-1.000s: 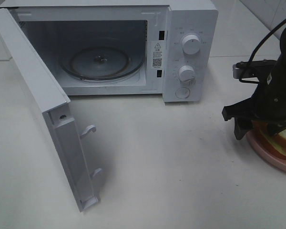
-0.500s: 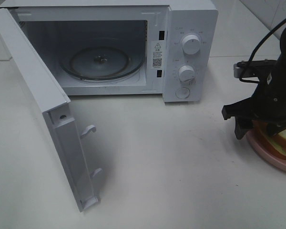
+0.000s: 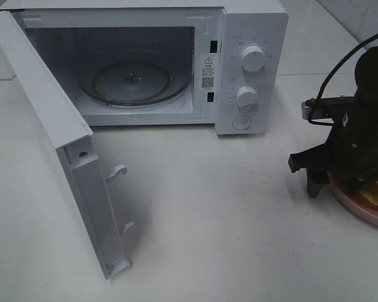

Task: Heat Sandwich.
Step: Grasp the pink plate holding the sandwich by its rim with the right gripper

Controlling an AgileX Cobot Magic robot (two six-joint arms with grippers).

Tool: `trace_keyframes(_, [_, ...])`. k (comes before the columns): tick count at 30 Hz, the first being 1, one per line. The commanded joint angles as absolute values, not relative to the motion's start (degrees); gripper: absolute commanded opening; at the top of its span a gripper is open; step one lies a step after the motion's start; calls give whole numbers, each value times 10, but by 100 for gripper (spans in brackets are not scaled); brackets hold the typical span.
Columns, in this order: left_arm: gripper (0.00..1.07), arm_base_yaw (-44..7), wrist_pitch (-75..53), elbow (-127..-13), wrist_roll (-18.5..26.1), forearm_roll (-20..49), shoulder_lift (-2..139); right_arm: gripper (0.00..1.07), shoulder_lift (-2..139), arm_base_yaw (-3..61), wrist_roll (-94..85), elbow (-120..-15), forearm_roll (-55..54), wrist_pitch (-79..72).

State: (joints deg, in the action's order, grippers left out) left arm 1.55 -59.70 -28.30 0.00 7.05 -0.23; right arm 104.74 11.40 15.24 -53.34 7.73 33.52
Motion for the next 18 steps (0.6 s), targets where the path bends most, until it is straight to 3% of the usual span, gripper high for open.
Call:
trace_keyframes(1, [76, 12, -590, -281, 0, 72, -15, 66, 1063, 114, 156, -532, 85, 320])
trace_keyframes(18, [76, 12, -590, -281, 0, 72, -15, 61, 1094, 114, 179, -532, 117, 319])
